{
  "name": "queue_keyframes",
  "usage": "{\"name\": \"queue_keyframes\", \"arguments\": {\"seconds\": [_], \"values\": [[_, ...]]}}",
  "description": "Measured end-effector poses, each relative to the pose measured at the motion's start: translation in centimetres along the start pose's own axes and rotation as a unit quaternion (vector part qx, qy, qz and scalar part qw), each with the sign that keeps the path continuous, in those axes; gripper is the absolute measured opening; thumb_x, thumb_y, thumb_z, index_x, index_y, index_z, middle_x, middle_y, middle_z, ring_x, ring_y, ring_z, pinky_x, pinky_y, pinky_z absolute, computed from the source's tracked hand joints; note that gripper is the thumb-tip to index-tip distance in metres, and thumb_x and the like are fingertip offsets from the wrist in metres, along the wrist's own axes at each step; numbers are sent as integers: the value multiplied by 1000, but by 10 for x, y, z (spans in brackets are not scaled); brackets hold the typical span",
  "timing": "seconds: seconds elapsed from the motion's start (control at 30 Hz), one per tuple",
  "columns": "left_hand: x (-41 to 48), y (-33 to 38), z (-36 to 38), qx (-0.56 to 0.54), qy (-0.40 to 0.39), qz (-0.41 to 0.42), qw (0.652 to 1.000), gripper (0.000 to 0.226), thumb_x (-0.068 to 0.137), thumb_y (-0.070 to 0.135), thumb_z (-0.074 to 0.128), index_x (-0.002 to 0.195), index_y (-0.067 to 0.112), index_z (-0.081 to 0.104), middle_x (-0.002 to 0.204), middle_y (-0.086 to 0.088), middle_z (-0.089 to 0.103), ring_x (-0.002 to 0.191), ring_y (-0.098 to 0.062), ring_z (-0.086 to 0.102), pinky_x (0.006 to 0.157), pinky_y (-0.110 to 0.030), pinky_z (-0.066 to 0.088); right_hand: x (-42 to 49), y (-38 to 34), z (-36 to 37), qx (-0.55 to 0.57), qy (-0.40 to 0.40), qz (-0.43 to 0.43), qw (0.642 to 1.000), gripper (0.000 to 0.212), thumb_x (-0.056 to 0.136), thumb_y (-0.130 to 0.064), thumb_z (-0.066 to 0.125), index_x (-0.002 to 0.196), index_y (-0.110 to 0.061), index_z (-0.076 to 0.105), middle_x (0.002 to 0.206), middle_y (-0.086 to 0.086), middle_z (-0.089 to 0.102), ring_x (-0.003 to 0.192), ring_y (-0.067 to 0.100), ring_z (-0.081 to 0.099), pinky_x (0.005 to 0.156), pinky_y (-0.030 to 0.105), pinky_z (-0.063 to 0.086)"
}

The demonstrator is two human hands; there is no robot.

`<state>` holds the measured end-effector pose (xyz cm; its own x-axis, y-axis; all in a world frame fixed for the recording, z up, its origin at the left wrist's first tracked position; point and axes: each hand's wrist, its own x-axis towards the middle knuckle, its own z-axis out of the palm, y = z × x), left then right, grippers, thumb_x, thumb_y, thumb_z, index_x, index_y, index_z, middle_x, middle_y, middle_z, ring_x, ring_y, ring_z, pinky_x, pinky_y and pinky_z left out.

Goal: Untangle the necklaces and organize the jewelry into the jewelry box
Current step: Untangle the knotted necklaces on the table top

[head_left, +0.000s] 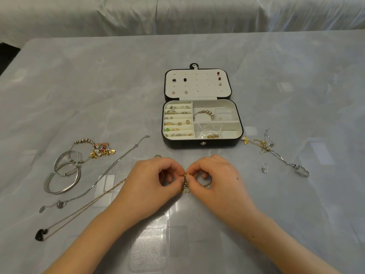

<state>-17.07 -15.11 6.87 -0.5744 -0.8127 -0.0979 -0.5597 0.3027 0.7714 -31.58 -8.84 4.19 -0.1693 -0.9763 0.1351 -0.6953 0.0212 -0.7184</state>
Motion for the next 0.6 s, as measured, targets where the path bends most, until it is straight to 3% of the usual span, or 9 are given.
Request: {"name": "queue_keyframes", "arguments": {"seconds": [0.3, 0.6], "values": [[4, -2, 2, 13, -10, -20, 1000, 9, 73, 16, 73, 74, 24, 70, 64, 10, 63, 73, -1, 57, 60, -10, 42, 0, 3, 1, -1, 7, 13, 1000, 10, 73, -26, 58, 75, -23, 67, 62, -28, 42, 78, -11, 43, 73, 5, 33], [8, -4, 0, -49, -27, -45, 997, 15, 74, 12, 72, 67, 24, 66, 58, 17, 59, 54, 1, 51, 56, -10, 40, 0, 5, -1, -24, 12, 20, 999, 7, 73, -26, 59, 73, -24, 66, 64, -23, 48, 66, -6, 40, 62, 12, 31]]}}
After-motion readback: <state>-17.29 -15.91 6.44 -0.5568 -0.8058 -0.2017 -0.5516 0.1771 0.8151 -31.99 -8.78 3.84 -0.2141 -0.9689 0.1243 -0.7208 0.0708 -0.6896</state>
